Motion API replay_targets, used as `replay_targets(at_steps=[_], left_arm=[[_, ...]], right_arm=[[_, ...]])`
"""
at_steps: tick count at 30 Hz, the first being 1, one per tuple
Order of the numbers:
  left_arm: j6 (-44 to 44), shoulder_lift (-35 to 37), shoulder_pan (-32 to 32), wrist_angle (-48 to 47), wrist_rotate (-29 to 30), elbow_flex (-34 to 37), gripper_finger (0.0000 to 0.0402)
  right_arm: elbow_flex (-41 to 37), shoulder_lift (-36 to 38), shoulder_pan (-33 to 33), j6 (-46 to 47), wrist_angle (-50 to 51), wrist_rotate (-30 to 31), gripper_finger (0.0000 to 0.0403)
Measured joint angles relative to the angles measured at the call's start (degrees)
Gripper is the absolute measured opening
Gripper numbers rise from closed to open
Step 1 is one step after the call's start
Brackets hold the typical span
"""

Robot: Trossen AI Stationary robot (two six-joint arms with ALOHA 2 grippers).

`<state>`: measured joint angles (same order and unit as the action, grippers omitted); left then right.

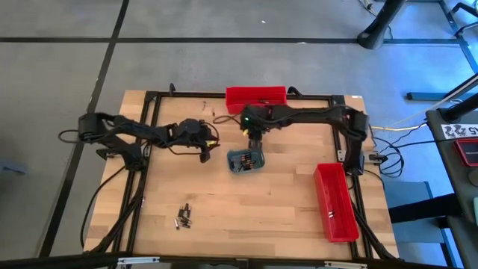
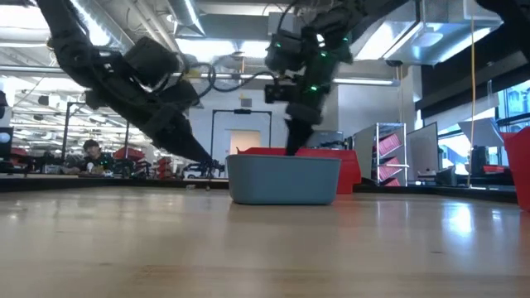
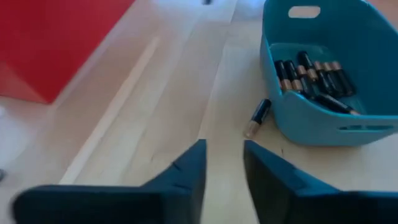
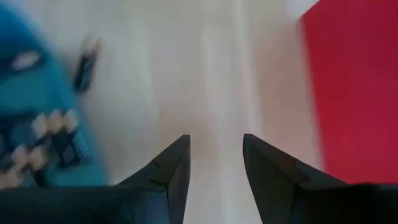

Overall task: Sort batteries
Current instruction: Put the black battery into the blue bin

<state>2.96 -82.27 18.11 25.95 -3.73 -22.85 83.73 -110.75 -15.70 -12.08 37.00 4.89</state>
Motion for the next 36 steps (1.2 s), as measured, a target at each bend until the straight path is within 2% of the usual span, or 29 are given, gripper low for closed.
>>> replay_targets(at_steps=[4,8,12,17,23,26,28,32,34,36], left_arm=[[2.5,-6.6,0.0,4.9,-1.6,0.0,0.0161],[8.3,-13.4,0.0,10.5,-4.5,-0.3,0.0190],[11.6,-19.6,0.0,15.7,-7.5,-3.0,0.0199],[15.0,-26.1,0.1,16.1,-11.9,-8.7,0.0200],[17.1,-28.2,0.2,15.8,-14.8,-10.9,0.0198],[18.3,-28.4,0.2,15.7,-15.4,-10.8,0.0178],[18.6,-28.4,0.1,15.1,-15.8,-10.8,0.0151],[18.3,-28.4,0.2,13.8,-16.2,-10.8,0.0067],[15.5,-28.3,0.5,13.4,-16.1,-10.7,0.0026],[11.8,-27.2,1.3,12.4,-16.0,-10.6,0.0023]], right_arm=[[-7.6,2.5,0.1,3.2,-5.1,-4.5,0.0150],[-11.9,2.8,1.1,6.3,-8.5,-5.9,0.0150],[-13.1,2.9,2.6,7.6,-10.4,-6.0,0.0150],[-13.2,2.9,4.3,7.4,-10.0,-5.9,0.0150],[-13.2,2.9,4.6,7.4,-7.9,-5.9,0.0150],[-13.2,3.0,4.5,7.3,-7.7,-3.9,0.0150],[-13.2,3.7,4.5,7.3,-7.7,-1.8,0.0150],[-13.2,6.8,4.5,7.3,-8.3,1.8,0.0150],[-13.2,8.9,4.5,7.4,-8.3,3.0,0.0150],[-13.7,11.1,4.5,7.4,-9.3,3.6,0.0150]])
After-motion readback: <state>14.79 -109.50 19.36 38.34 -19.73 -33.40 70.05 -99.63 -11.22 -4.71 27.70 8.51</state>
